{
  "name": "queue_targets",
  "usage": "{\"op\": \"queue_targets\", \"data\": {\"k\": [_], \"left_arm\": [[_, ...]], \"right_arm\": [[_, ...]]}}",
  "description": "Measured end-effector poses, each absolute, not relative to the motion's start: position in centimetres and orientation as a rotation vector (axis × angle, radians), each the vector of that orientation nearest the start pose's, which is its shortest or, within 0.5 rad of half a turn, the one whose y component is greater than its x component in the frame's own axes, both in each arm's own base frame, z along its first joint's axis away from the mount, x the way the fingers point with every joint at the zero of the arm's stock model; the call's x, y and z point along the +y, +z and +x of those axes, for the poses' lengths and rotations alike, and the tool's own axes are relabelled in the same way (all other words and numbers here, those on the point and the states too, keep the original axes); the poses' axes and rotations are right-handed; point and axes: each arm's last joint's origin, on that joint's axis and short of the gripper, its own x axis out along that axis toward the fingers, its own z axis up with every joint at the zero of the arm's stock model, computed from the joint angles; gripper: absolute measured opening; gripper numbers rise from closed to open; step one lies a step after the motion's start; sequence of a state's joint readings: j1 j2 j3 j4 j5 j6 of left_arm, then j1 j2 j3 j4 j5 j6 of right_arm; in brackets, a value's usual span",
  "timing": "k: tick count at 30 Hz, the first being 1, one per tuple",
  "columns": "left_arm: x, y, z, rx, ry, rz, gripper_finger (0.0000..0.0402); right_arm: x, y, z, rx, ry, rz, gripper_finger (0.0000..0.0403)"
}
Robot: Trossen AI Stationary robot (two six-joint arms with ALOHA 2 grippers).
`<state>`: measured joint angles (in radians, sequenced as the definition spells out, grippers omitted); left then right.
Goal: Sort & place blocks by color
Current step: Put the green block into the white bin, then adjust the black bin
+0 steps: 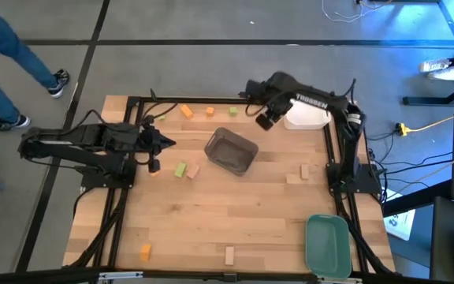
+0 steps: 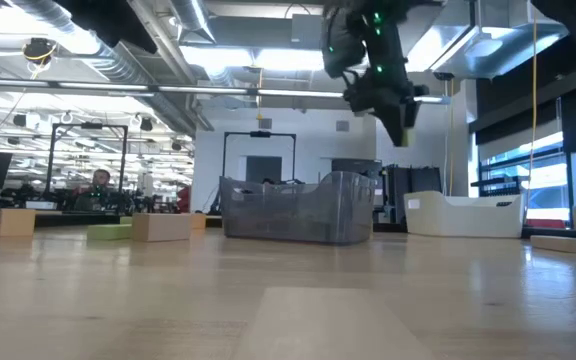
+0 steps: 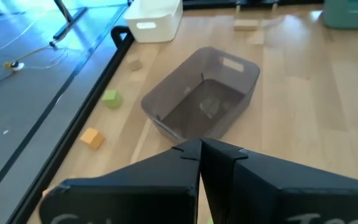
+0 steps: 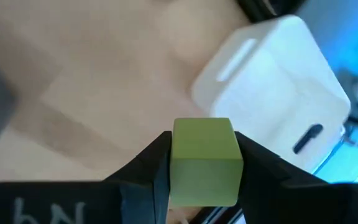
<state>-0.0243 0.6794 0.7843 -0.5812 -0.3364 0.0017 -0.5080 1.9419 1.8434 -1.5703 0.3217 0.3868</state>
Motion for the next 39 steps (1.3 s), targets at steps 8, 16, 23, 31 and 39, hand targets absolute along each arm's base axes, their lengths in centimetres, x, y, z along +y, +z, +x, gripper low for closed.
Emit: {"op": "queue_targets", "data": {"k": [8, 16, 23, 31, 39], "left_arm": [[0.8, 30.6, 14.9, 0.5, 0.363, 0.107, 0.0], [0.9, 30.8, 15.2, 0.462, 0.441, 0.073, 0.0], [1.0, 31.0, 15.2, 0.448, 0.47, 0.071, 0.0], [1.0, 31.0, 15.2, 0.448, 0.47, 0.07, 0.0], [1.0, 30.9, 15.2, 0.449, 0.47, 0.069, 0.0]], "right_arm": [[-24.5, 26.7, 25.1, 1.661, -1.051, 0.584, 0.0132], [-27.7, 23.1, 22.0, 1.618, -0.968, 0.706, 0.0132], [-28.3, 21.6, 20.5, 1.646, -0.966, 0.735, 0.014], [-28.4, 21.5, 20.5, 1.639, -0.964, 0.728, 0.0226], [-28.4, 24.3, 22.0, 1.504, -0.806, 0.775, 0.0231]]}}
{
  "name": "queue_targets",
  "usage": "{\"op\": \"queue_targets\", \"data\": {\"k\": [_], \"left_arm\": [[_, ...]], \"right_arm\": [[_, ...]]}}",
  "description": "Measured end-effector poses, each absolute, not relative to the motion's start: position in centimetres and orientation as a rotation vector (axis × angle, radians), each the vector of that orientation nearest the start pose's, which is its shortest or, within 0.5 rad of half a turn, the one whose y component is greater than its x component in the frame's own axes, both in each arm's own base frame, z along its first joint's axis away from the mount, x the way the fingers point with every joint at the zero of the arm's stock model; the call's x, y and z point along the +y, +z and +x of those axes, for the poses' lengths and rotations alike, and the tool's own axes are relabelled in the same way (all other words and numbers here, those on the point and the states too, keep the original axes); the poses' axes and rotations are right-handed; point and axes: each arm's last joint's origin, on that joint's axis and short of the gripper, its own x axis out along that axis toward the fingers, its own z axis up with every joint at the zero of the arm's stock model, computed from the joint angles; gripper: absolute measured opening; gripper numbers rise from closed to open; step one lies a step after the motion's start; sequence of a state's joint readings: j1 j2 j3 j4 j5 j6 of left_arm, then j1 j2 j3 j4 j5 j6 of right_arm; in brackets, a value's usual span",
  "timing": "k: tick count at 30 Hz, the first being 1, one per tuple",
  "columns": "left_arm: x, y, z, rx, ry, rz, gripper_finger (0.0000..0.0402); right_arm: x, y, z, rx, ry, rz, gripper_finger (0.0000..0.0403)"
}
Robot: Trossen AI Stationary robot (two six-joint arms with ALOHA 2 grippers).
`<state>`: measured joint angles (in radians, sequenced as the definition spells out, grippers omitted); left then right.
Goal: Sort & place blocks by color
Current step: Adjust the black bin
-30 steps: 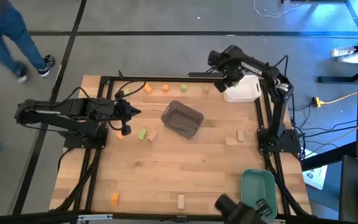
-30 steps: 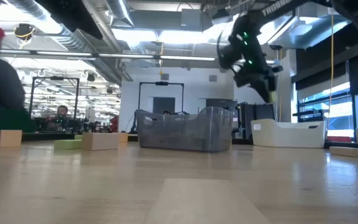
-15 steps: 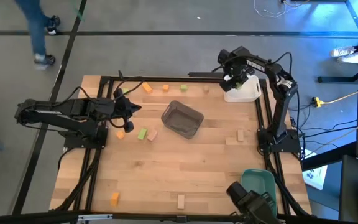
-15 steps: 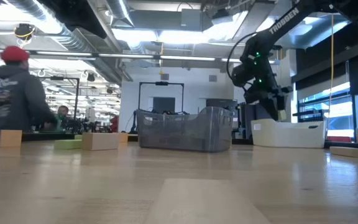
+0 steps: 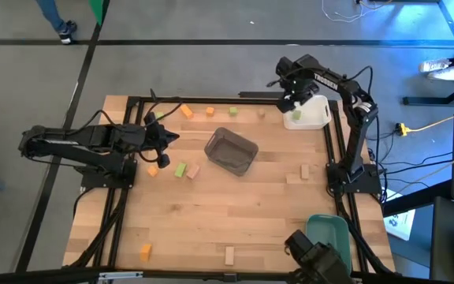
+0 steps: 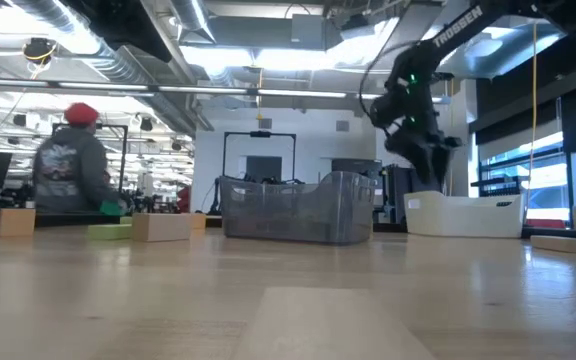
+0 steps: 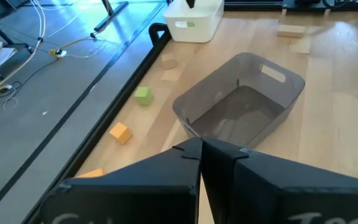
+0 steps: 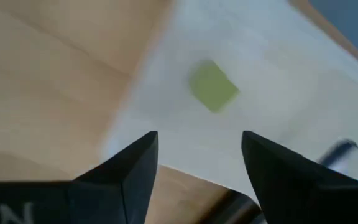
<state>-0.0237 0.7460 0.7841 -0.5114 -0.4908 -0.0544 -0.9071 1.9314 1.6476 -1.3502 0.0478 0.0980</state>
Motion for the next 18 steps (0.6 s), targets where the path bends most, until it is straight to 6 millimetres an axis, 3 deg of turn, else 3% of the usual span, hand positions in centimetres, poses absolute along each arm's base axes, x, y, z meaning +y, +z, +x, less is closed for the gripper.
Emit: {"op": "queue_targets", "data": {"k": [4, 9, 14, 18], "left_arm": [[1.0, 30.9, 15.2, 0.445, 0.491, 0.051, 0.0], [1.1, 30.9, 15.1, 0.446, 0.499, 0.054, 0.0], [1.1, 30.9, 15.1, 0.446, 0.5, 0.054, 0.0], [1.1, 30.9, 15.1, 0.446, 0.501, 0.054, 0.0]], "right_arm": [[-27.7, 26.7, 24.7, 1.276, -0.668, 0.803, 0.0232], [-26.9, 26.9, 28.5, 1.048, -0.503, 0.773, 0.0233], [-24.6, 26.6, 31.6, 0.995, -0.419, 0.677, 0.0233], [-23.3, 26.6, 32.9, 1.005, -0.519, 0.611, 0.0233]]}}
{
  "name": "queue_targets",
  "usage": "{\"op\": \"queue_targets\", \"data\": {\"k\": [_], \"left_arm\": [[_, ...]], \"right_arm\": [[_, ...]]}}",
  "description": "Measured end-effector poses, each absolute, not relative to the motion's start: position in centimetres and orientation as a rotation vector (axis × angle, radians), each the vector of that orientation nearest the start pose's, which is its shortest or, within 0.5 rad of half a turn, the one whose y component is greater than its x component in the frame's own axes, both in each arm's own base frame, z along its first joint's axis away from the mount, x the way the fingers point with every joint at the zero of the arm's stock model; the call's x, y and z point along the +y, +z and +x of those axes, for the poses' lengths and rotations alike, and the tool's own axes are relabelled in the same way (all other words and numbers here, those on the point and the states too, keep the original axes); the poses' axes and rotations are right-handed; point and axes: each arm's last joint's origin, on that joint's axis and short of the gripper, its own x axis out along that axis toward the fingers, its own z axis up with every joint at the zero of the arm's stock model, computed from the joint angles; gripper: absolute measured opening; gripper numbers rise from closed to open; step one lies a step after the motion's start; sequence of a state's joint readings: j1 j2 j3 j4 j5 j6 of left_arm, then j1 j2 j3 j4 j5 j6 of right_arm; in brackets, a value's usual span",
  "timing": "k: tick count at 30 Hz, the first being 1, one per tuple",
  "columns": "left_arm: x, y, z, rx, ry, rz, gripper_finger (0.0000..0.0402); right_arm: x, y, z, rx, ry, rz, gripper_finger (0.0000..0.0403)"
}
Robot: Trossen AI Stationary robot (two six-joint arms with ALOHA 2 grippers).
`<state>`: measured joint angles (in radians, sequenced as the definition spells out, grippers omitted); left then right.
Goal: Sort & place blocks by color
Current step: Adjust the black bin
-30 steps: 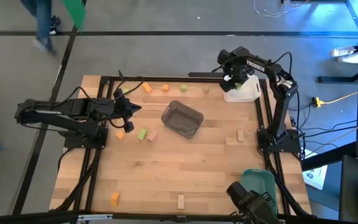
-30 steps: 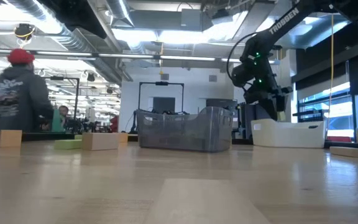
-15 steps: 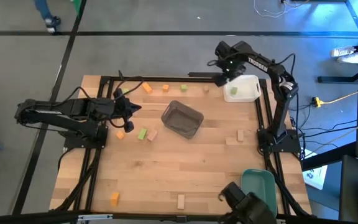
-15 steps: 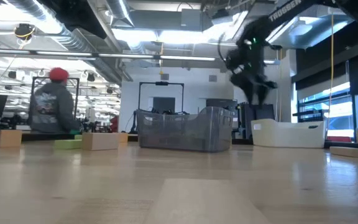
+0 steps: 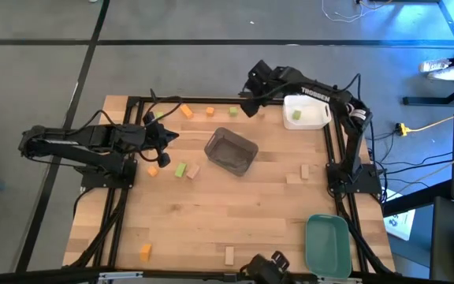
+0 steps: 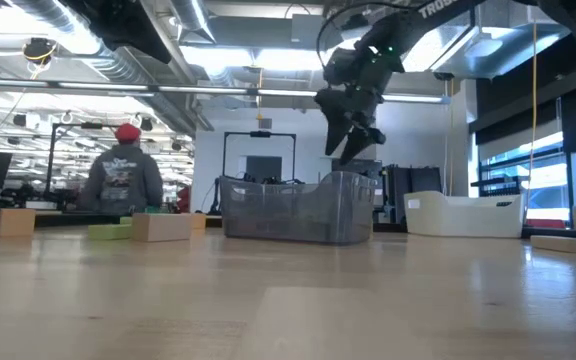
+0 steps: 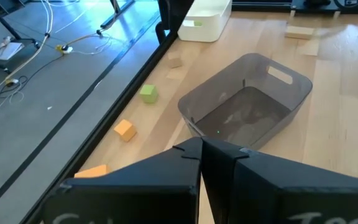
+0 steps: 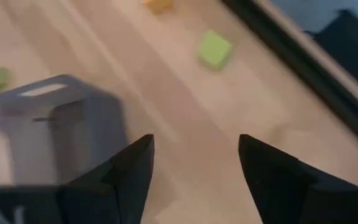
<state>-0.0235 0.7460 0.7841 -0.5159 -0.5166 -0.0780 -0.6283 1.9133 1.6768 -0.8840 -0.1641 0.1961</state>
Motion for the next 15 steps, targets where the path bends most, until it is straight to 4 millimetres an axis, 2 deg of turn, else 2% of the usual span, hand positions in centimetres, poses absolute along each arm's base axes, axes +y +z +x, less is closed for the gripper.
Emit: {"op": "queue_targets", "data": {"k": [4, 9, 15], "left_arm": [[1.1, 30.9, 15.1, 0.446, 0.501, 0.053, 0.0], [1.1, 30.9, 15.1, 0.445, 0.501, 0.054, 0.0], [1.1, 30.9, 15.1, 0.446, 0.5, 0.055, 0.0]], "right_arm": [[-22.3, 25.7, 34.4, 1.001, -0.637, 0.626, 0.0233], [-21.0, 24.0, 36.8, 0.988, -0.541, 0.619, 0.0233], [-20.4, 22.7, 38.7, 0.943, -0.525, 0.575, 0.0233]]}}
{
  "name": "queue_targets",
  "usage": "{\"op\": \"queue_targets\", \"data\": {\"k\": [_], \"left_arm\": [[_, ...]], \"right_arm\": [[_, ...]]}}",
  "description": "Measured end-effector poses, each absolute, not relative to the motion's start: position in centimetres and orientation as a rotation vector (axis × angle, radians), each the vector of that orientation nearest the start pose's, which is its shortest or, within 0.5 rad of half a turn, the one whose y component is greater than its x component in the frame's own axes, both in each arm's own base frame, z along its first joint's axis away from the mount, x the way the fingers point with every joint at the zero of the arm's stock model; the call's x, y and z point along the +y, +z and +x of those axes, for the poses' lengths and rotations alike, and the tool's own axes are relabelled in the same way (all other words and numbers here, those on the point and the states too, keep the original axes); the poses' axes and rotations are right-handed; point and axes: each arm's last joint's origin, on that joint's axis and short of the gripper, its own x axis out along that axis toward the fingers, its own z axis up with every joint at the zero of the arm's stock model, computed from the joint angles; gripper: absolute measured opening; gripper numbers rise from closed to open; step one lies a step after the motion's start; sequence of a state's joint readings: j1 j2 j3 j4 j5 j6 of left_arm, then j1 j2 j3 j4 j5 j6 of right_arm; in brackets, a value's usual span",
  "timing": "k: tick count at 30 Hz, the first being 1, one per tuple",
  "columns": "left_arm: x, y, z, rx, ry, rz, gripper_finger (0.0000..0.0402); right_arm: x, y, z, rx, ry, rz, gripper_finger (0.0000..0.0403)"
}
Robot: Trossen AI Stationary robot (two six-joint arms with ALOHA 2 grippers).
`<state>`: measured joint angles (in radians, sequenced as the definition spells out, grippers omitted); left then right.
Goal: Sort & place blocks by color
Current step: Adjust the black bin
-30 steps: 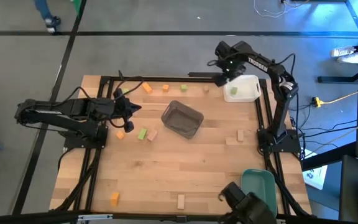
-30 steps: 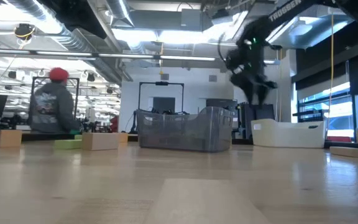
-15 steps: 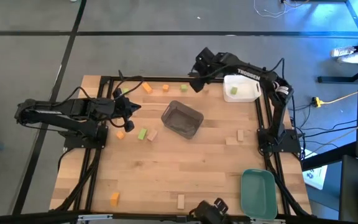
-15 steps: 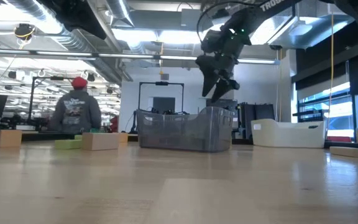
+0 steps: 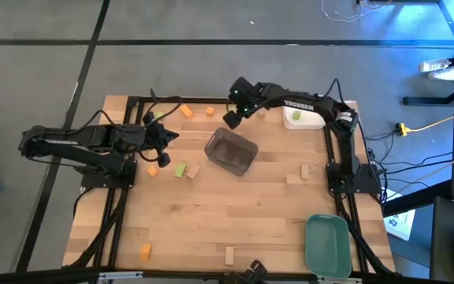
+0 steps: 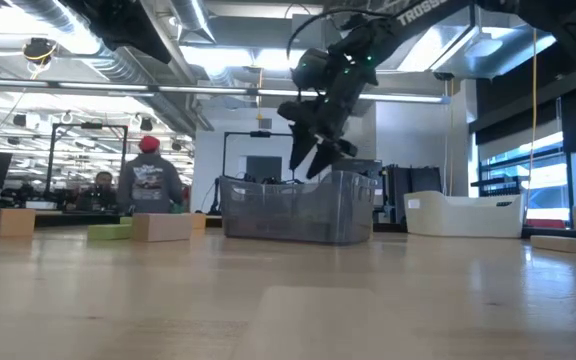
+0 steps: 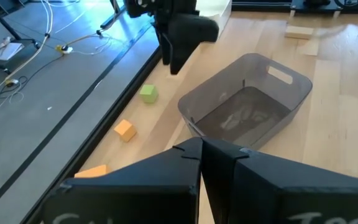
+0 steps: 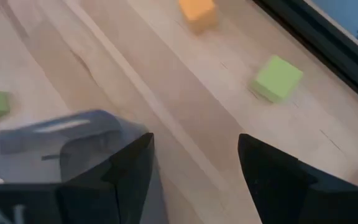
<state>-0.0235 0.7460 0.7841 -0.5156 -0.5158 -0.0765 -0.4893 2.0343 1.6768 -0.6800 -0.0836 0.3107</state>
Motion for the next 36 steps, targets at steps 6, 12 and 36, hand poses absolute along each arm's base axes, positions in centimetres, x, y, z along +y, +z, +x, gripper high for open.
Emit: {"op": "queue_targets", "data": {"k": [6, 12, 36], "left_arm": [[1.1, 30.9, 15.2, 0.446, 0.498, 0.054, 0.0], [1.1, 30.9, 15.2, 0.446, 0.497, 0.054, 0.0], [1.0, 30.9, 15.2, 0.448, 0.474, 0.049, 0.0]], "right_arm": [[-20.1, 20.6, 40.0, 0.952, -0.522, 0.592, 0.0233], [-18.8, 19.1, 40.9, 0.996, -0.472, 0.593, 0.0233], [-14.2, 22.4, 42.7, 1.09, -0.235, 0.395, 0.0233]]}}
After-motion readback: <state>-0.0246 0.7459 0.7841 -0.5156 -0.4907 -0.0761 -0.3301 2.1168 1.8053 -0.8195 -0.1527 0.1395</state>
